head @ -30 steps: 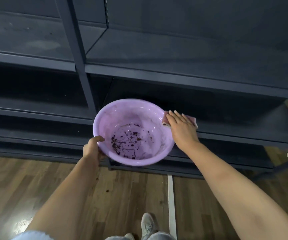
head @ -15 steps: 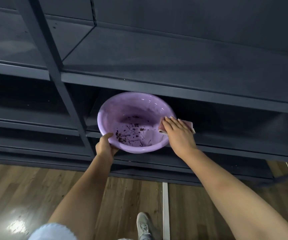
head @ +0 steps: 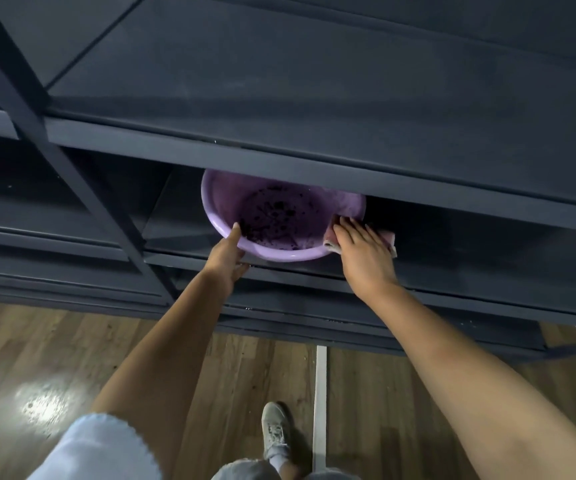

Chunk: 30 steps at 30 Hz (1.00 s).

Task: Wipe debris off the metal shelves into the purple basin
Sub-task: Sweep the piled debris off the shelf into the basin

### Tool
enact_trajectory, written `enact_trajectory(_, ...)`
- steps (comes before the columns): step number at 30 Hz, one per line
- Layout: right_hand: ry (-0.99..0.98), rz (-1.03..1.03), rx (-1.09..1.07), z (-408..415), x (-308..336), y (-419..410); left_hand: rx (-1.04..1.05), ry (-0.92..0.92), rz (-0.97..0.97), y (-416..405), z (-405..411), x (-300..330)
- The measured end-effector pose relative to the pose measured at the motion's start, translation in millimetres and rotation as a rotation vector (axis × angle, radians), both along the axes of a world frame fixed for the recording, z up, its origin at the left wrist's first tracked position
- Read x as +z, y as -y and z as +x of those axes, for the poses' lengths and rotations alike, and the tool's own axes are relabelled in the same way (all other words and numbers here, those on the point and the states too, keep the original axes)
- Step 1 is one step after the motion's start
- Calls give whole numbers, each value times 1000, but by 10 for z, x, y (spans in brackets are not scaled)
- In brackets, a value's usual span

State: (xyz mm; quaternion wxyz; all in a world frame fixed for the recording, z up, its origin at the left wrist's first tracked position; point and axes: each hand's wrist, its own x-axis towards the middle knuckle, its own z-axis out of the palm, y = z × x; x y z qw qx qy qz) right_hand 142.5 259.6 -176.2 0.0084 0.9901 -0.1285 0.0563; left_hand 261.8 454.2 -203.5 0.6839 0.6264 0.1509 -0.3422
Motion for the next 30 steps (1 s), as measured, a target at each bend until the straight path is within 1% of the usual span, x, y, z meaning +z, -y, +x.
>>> enact_trajectory(2,35,13,-2,26,-27,16,-81,46,78,36,16,48)
enact_trajectory(5,37,9,-12,40,-9,-27,-188,82,214,92,-2,139)
enact_trajectory(8,10,-7,-14,2,44,-111,-260,93,264,93,-84,189)
enact_trajectory(10,-19,-7,-18,-51,77,-175,-292,135,308,51,-152,191)
enact_trajectory(12,-8,1,-21,-115,109,-250,-377,282,426,-19,-230,178)
enact_trajectory(15,-10,5,-19,-221,140,-406,-596,569,699,-182,-395,166)
enact_trajectory(18,26,23,-25,-350,130,-601,-717,793,821,-370,-570,180)
enact_trajectory(20,31,34,-24,-451,111,-738,-806,871,872,-476,-680,179)
enact_trajectory(24,-25,49,-26,-696,15,-988,-950,925,942,-664,-903,108)
enact_trajectory(27,-97,65,-15,-897,-100,-1144,-1008,891,943,-794,-1074,29)
enact_trajectory(30,-114,89,-26,-1064,-181,-1214,-1071,879,970,-852,-1177,-67)
